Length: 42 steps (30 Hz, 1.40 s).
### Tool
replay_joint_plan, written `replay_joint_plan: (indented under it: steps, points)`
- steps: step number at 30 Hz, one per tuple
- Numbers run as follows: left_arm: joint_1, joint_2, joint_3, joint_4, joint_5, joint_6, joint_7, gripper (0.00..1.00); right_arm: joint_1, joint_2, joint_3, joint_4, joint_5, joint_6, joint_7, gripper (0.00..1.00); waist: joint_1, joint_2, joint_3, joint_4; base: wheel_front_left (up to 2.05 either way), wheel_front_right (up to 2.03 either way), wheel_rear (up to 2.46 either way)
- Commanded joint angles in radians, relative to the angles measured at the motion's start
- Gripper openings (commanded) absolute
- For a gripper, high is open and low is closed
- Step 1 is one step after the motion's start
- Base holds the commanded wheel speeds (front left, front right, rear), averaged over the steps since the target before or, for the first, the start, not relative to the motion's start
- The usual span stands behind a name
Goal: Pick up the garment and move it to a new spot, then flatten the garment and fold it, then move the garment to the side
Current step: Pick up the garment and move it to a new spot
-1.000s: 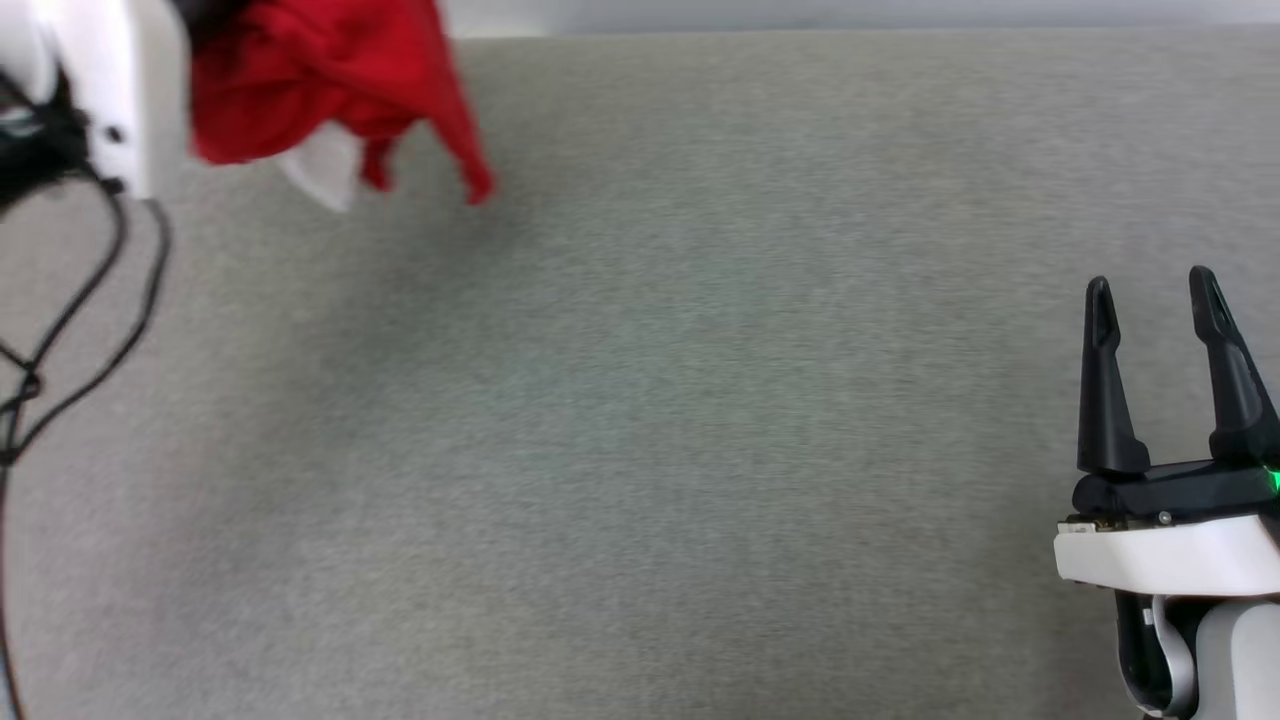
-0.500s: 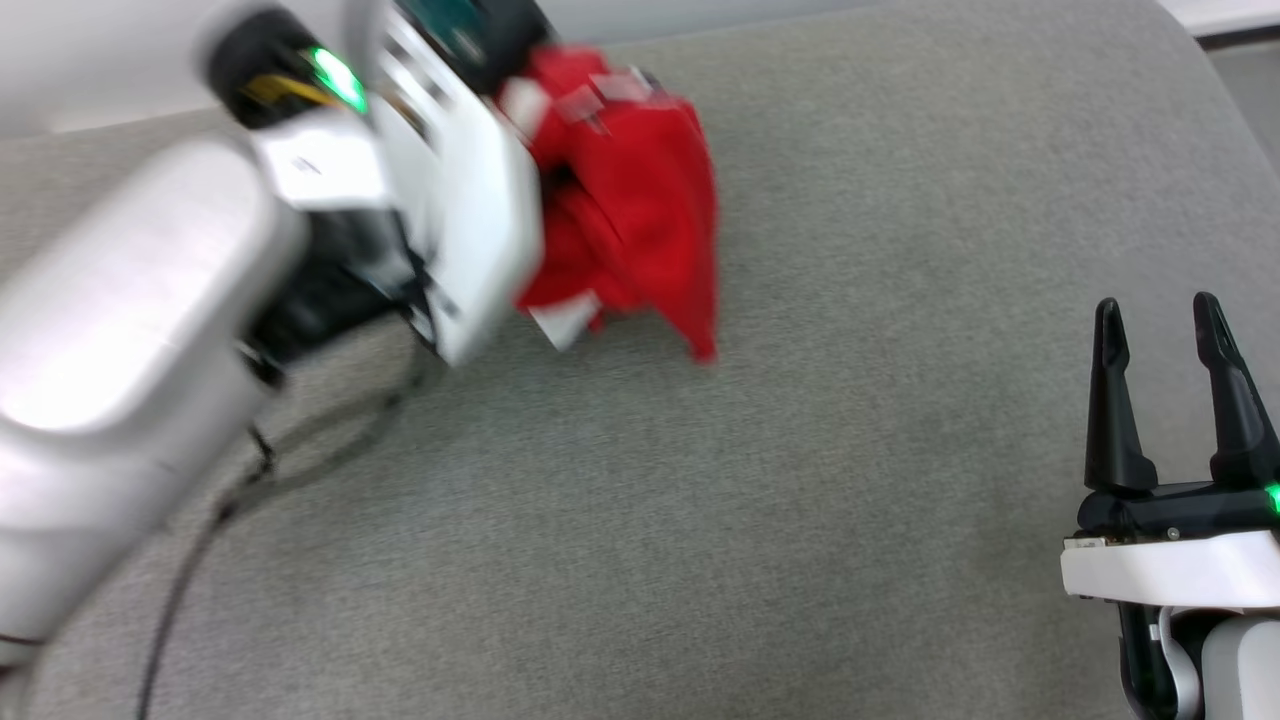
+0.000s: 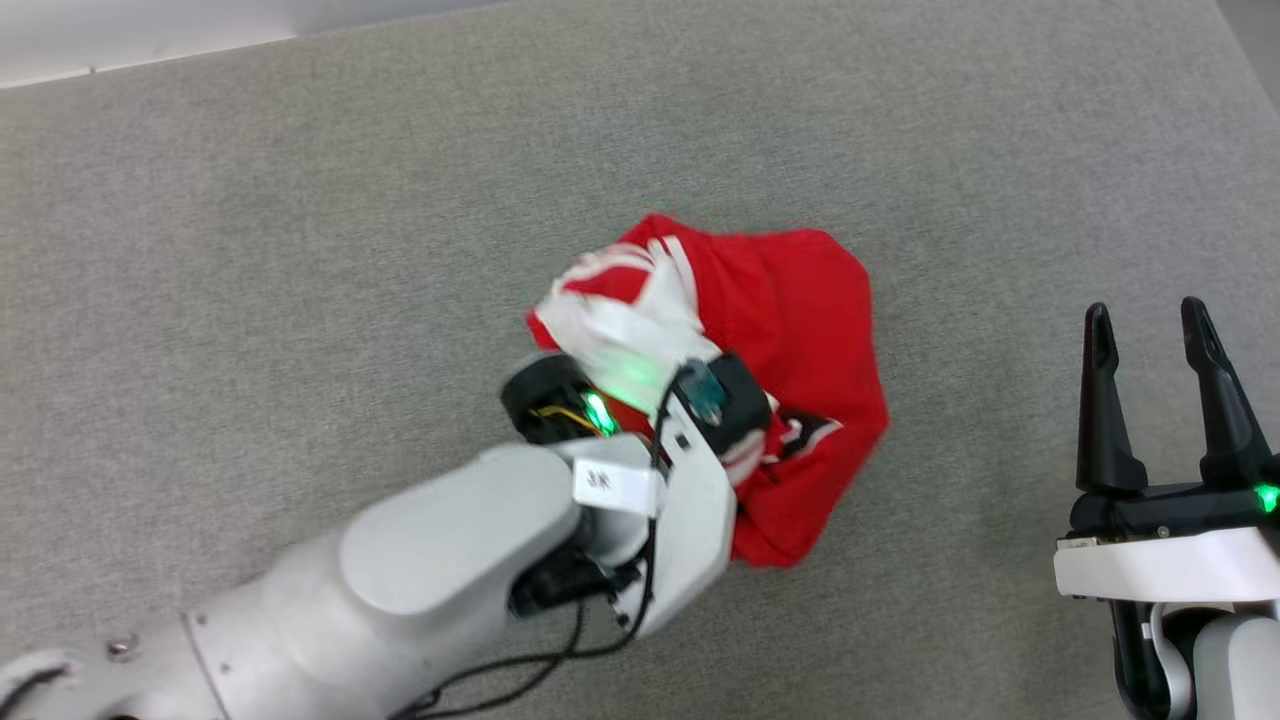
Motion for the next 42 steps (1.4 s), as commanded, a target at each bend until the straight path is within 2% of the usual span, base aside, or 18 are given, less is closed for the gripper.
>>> replay_joint_plan:
  steps: [1, 4, 5, 8, 11, 13, 17, 23, 29, 32, 37, 39, 42]
  points:
    - [0.022, -0.013, -0.008, 0.008, 0.004, 0.000, -0.006, 0.00, -0.011, 0.001, -0.003, 0.005, -0.008, 0.000, -0.002, 1.00, 0.0000, 0.0000, -0.001, 0.006, 0.00, 0.00, 0.00]
    - [0.039, -0.039, -0.012, 0.032, 0.026, 0.000, -0.047, 0.00, -0.003, 0.001, -0.005, 0.010, -0.017, 0.000, -0.002, 1.00, 0.0000, 0.0000, -0.012, 0.021, 0.00, 0.00, 0.00]
    - [0.027, -0.055, -0.008, 0.062, 0.046, 0.000, -0.146, 1.00, 0.009, 0.001, -0.006, 0.014, -0.028, 0.000, -0.002, 1.00, 0.0000, 0.0000, -0.038, 0.040, 0.00, 0.00, 0.00]
    - [0.007, -0.067, 0.033, 0.094, 0.073, 0.003, -0.283, 1.00, 0.029, 0.001, -0.010, 0.017, -0.037, 0.000, -0.002, 1.00, 0.0000, 0.0000, -0.074, 0.065, 0.00, 0.00, 0.00]
    - [0.023, -0.070, 0.080, 0.108, 0.092, 0.035, -0.406, 1.00, 0.046, 0.001, -0.015, 0.016, -0.049, 0.000, -0.002, 1.00, 0.0000, 0.0000, -0.112, 0.094, 0.00, 0.00, 0.00]
    - [0.033, -0.060, 0.113, 0.108, 0.110, 0.072, -0.478, 1.00, 0.060, 0.001, -0.019, 0.017, -0.055, 0.000, -0.002, 1.00, 0.0000, 0.0000, -0.137, 0.115, 0.00, 0.00, 0.00]
    - [0.067, -0.021, 0.181, 0.088, 0.131, 0.164, -0.596, 1.00, 0.077, 0.001, -0.022, 0.015, -0.063, 0.000, -0.002, 1.00, 0.0000, 0.0000, -0.175, 0.150, 0.00, 0.00, 0.00]
    - [0.154, 0.058, 0.283, 0.045, 0.168, 0.331, -0.752, 1.00, 0.095, 0.001, -0.028, 0.007, -0.066, 0.000, -0.002, 1.00, 0.0000, 0.0000, -0.206, 0.194, 0.00, 0.00, 0.00]
    - [0.306, 0.091, 0.429, -0.027, 0.234, 0.490, -0.793, 1.00, 0.106, 0.001, -0.037, 0.007, -0.049, 0.000, -0.002, 1.00, 0.0000, 0.0000, -0.218, 0.223, 0.00, 0.00, 0.00]
    - [0.419, 0.084, 0.535, -0.092, 0.307, 0.545, -0.794, 1.00, 0.107, 0.001, -0.038, 0.005, -0.045, 0.000, -0.002, 1.00, 0.0000, 0.0000, -0.220, 0.231, 0.00, 0.00, 0.00]
    - [0.605, 0.042, 0.711, -0.167, 0.428, 0.576, -0.794, 1.00, 0.109, 0.001, -0.033, 0.007, -0.034, 0.000, -0.002, 1.00, 0.0000, 0.0000, -0.227, 0.235, 0.00, 0.00, 0.00]
    - [0.674, 0.009, 0.775, -0.190, 0.471, 0.567, -0.794, 1.00, 0.113, 0.001, -0.030, 0.007, -0.026, 0.000, -0.002, 1.00, 0.0000, 0.0000, -0.231, 0.236, 0.00, 0.00, 0.00]
    - [0.761, -0.043, 0.856, -0.207, 0.530, 0.530, -0.793, 1.00, 0.116, 0.001, -0.021, 0.009, -0.003, 0.000, -0.002, 1.00, 0.0000, 0.0000, -0.238, 0.237, 0.00, 0.00, 0.00]
